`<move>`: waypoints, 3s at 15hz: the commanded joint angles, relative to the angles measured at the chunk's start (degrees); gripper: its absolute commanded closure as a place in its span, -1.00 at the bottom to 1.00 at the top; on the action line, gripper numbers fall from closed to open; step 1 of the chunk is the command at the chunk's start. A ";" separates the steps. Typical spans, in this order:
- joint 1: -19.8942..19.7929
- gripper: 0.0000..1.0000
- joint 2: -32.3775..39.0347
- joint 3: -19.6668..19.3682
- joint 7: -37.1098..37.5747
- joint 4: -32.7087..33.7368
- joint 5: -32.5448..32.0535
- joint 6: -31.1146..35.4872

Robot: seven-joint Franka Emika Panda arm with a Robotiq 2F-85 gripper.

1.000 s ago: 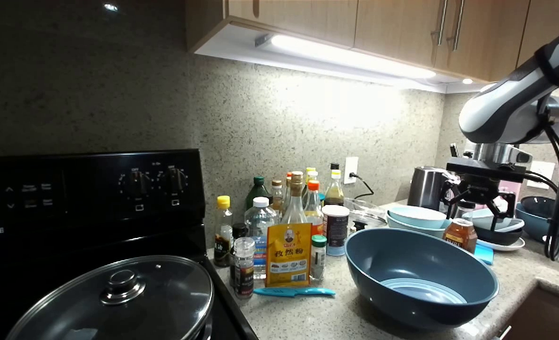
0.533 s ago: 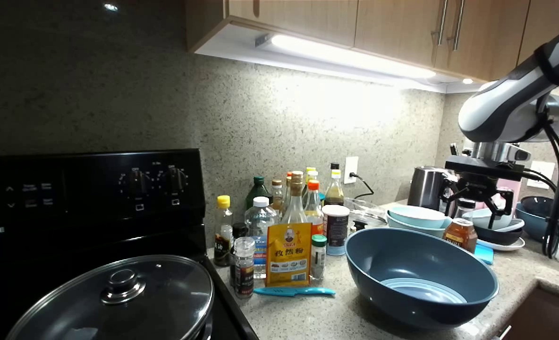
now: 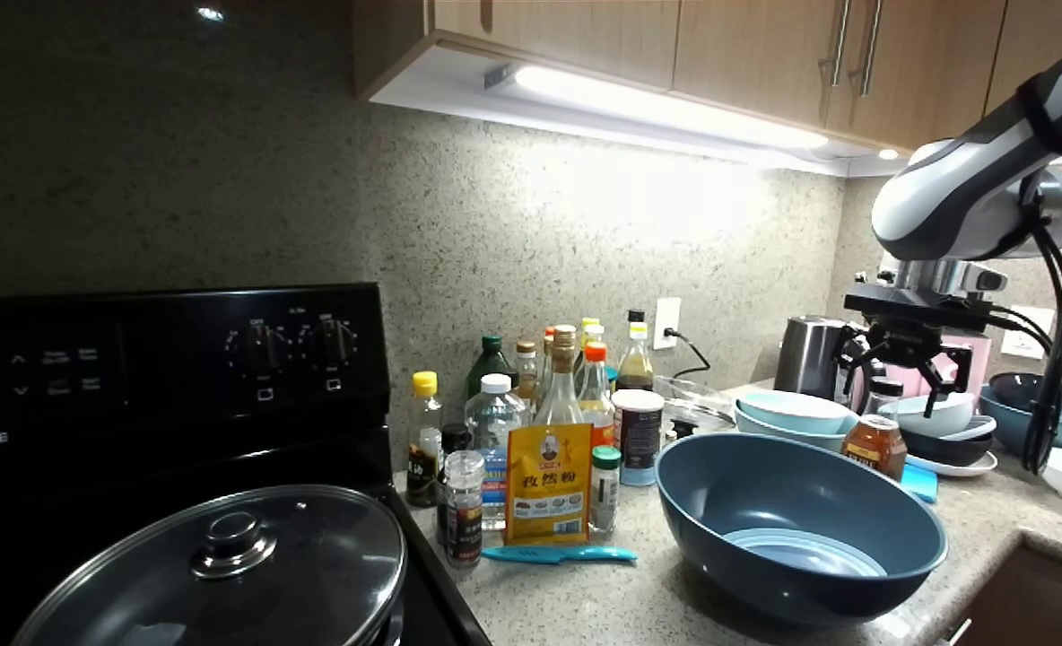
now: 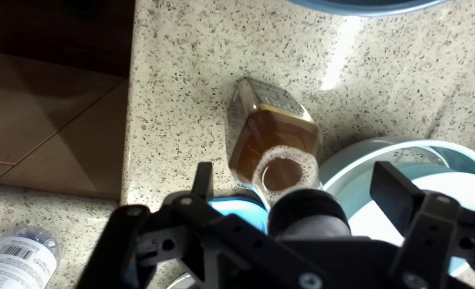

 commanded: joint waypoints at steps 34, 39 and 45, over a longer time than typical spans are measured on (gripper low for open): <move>-0.37 0.64 -1.32 -0.39 -8.57 -1.55 1.18 5.18; 0.26 0.64 -3.42 -0.47 -7.22 -2.82 0.21 5.97; 1.26 0.64 -6.33 -0.44 -4.21 -5.14 -2.57 7.41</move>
